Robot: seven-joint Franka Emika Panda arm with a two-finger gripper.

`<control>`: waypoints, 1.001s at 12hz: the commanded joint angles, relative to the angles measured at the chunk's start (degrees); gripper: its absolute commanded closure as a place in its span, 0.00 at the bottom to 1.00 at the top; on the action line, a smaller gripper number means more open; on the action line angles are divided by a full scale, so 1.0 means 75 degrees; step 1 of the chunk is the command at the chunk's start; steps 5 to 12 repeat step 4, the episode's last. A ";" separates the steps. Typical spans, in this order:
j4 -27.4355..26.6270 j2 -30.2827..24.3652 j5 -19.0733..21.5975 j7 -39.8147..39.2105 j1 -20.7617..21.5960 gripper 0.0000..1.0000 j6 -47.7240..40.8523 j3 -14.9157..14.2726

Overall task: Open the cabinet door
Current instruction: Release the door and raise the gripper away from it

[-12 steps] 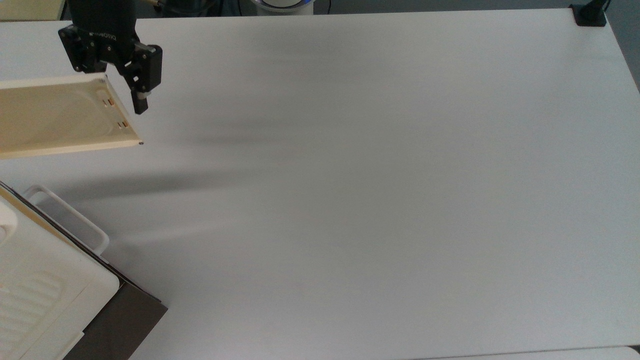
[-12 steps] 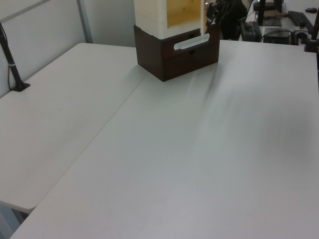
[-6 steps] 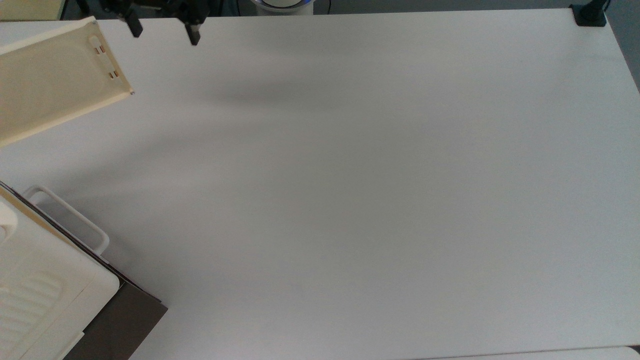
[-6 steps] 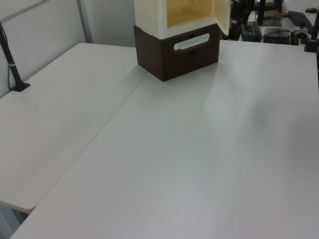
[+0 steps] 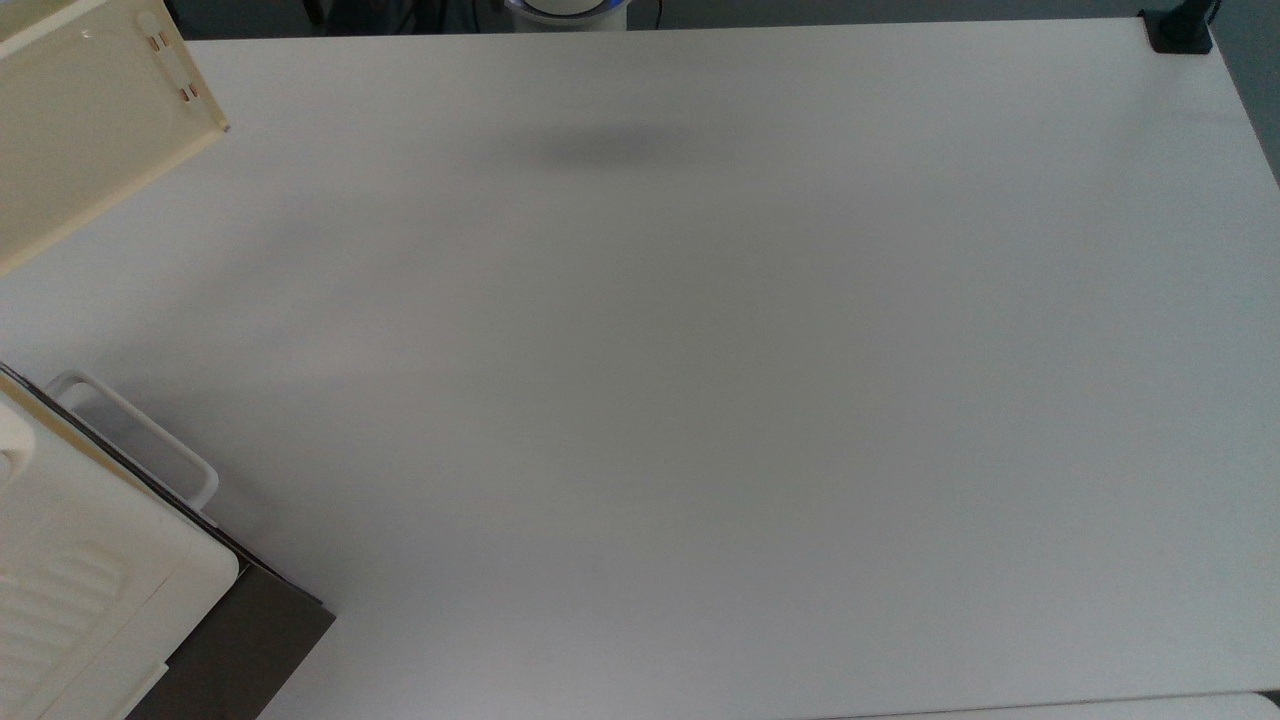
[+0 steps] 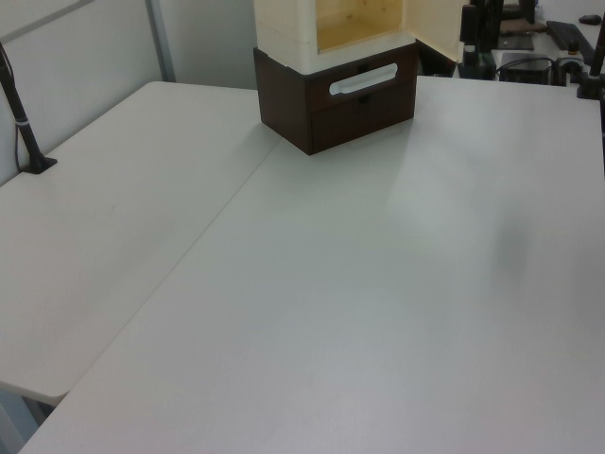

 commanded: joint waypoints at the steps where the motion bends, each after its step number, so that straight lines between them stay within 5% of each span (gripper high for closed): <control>1: 0.0259 0.0057 -0.0214 0.0113 0.0084 0.00 -0.0153 -0.0058; 12: 0.0259 0.0093 -0.0519 0.0078 0.0143 0.00 -0.0142 -0.0058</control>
